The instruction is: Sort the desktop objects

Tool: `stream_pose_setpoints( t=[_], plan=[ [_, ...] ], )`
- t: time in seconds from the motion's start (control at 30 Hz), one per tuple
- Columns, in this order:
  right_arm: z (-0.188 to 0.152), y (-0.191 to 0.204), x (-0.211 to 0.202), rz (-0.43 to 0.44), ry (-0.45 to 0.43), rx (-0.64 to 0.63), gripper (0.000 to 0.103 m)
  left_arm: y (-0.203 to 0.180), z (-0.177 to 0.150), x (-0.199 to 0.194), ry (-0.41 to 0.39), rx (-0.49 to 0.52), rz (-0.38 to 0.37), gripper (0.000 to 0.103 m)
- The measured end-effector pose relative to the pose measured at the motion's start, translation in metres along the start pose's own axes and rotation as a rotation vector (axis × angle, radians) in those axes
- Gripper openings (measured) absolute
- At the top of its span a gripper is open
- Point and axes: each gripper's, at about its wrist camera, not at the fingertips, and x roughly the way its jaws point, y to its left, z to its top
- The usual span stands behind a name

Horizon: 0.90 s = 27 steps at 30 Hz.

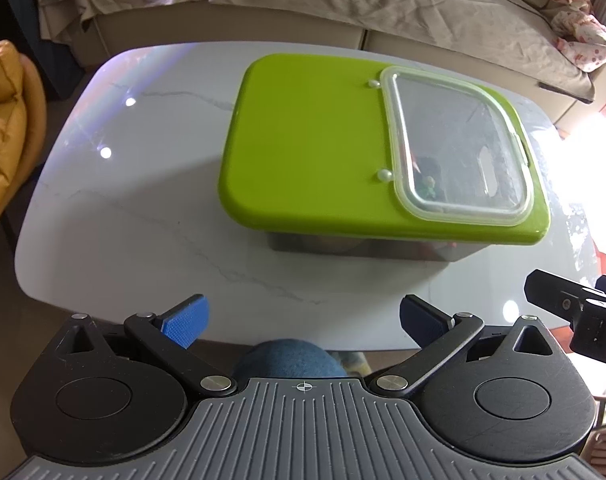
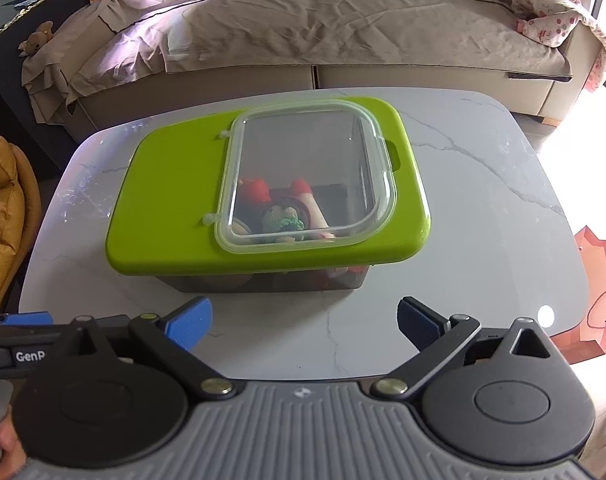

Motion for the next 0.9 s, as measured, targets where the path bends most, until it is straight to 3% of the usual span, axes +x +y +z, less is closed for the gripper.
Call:
stream_pose_setpoints(
  t=[0.23, 0.9],
  plan=[
    [-0.002, 0.006, 0.005, -0.007, 0.020, -0.006, 0.100, 0.002, 0.000, 0.008, 0.030, -0.009, -0.003, 0.103],
    [-0.009, 0.015, 0.011, 0.001, 0.048, -0.010, 0.101, 0.003, 0.001, 0.007, 0.013, -0.006, -0.006, 0.103]
  ],
)
